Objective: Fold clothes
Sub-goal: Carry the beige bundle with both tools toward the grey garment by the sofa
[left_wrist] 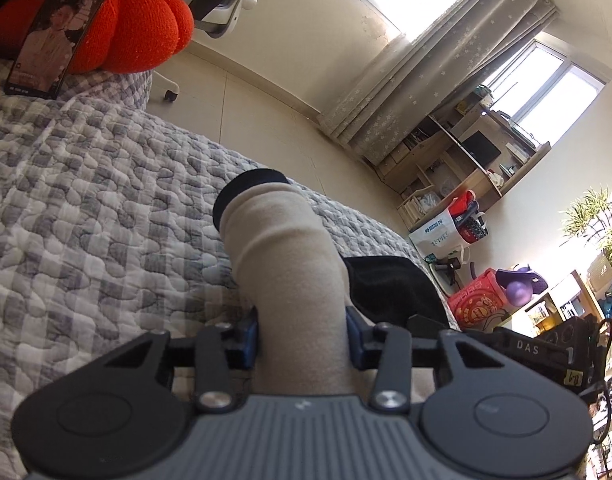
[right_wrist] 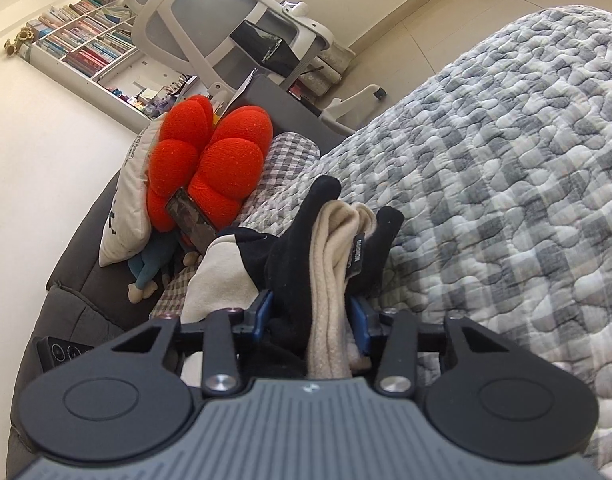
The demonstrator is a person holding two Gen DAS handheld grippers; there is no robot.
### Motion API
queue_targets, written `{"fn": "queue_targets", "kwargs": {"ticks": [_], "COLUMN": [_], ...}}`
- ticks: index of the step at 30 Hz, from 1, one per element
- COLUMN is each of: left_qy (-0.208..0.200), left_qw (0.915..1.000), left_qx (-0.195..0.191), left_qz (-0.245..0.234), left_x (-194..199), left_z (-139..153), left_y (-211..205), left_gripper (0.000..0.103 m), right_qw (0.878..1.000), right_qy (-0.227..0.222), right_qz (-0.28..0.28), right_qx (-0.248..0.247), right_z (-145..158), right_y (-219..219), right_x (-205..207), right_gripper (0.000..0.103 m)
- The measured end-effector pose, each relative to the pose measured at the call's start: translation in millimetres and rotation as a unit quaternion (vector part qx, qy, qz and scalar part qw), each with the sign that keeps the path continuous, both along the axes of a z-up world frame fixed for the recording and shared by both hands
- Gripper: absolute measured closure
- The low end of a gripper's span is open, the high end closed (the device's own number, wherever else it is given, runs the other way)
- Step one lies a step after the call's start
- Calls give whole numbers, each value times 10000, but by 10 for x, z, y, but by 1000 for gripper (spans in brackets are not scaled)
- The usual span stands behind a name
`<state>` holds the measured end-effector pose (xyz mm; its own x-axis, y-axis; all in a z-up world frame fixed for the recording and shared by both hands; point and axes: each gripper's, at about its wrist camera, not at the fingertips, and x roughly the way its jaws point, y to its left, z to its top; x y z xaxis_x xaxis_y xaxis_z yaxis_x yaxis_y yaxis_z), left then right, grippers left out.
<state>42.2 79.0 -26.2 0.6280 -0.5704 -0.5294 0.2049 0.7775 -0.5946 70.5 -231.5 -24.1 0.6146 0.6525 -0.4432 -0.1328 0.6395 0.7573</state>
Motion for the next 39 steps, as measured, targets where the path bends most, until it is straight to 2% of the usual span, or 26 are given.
{"fn": "queue_targets", "kwargs": {"ticks": [7,11,14,17,23,27,28,29,30,35,39], "left_qy": [155,298,509,554,628,858,824,762,704,449,200], "left_qw": [9989,9972,9958,9958,9944,9853,9840,9846,9851,9872,9842], "left_qx": [84,122,139,122,-502,-1168,-1243,-1199,-1156,-874,-707], "left_qz": [444,671,752,716,689,902,972,1018,1063,1254,1614], "left_x": [-251,-334,-373,-422,-440,-424,-445,-478,-513,-686,-894], "left_z": [88,-15,-196,-348,-438,-641,-660,-651,-638,-466,-288], "left_y": [575,789,908,991,1163,1198,1192,1174,1156,1146,1351], "left_gripper": [60,59,58,54,48,49,49,51,57,63,63], "right_qw": [9980,9961,9947,9943,9954,9940,9936,9934,9931,9931,9904], "right_qy": [74,166,275,369,446,634,642,655,694,693,584], "right_qz": [616,870,981,950,800,875,892,899,905,901,1238], "right_qx": [138,4,-165,-321,-270,139,254,289,257,294,211], "right_z": [29,-48,-144,-231,-236,-341,-364,-375,-382,-268,-141], "right_y": [559,843,982,1011,882,893,904,925,949,1040,1355], "right_x": [65,83,100,120,99,110,113,118,123,107,100], "right_gripper": [58,58,58,51,34,32,33,41,52,57,57]}}
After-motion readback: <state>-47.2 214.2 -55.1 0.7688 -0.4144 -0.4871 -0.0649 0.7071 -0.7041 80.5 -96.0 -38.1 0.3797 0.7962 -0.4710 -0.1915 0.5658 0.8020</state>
